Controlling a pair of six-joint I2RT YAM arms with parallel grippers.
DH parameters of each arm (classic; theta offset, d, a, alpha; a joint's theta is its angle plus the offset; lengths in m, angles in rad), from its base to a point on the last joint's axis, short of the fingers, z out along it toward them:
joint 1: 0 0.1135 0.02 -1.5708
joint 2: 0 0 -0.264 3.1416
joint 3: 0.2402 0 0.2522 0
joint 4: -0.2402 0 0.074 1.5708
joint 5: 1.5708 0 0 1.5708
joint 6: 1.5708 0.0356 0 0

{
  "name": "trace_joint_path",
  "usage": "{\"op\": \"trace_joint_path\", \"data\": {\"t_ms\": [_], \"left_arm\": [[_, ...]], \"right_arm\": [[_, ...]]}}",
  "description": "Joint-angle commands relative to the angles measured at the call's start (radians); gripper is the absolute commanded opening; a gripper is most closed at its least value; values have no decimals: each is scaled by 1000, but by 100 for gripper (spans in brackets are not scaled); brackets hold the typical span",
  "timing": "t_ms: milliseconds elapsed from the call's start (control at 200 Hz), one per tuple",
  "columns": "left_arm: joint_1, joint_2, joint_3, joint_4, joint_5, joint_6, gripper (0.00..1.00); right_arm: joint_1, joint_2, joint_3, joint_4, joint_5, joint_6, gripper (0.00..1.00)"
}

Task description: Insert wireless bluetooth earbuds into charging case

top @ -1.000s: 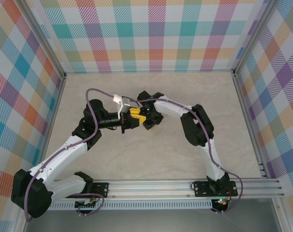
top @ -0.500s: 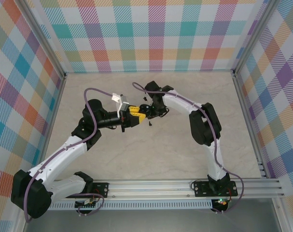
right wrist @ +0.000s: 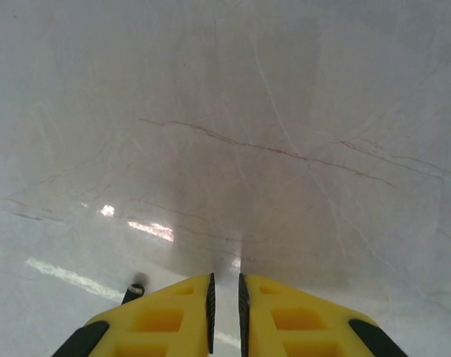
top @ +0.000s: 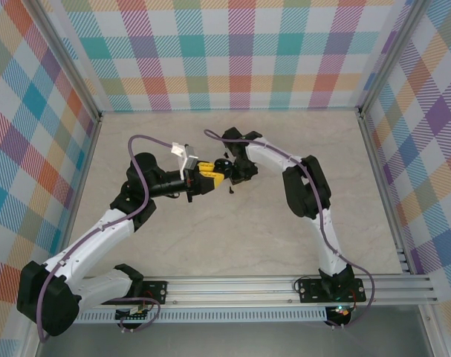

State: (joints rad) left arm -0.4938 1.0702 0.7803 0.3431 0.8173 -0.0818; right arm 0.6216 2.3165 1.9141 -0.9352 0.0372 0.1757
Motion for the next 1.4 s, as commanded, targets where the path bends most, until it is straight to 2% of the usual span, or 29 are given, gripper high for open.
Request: {"op": "trace_joint_path", "data": {"t_ms": [0,325,670,925,1075,1305,1395], "left_arm": [[9,-19,-12,39,-7,-1,0],[9,-24,-7,27,-11,5,0],[10,-29,-2,16,-17,8,0],[9,-30,2,6,-20,8,0],[9,-29,5,4,-21,8,0],[9,-30,7,-6,-21,13,0],[10,-30,6,-6,-19,13,0]], "right_arm": [[10,31,40,-47,-29,-8,19],[54,83,93,-87,-83,-82,20],[93,63,70,-121,-153,-199,20],[95,10,12,-118,-126,-238,21],[94,-58,-16,-85,-109,-210,27],[91,-163,-72,-22,-130,-115,44],[90,-178,-84,-35,-81,-29,45]]}}
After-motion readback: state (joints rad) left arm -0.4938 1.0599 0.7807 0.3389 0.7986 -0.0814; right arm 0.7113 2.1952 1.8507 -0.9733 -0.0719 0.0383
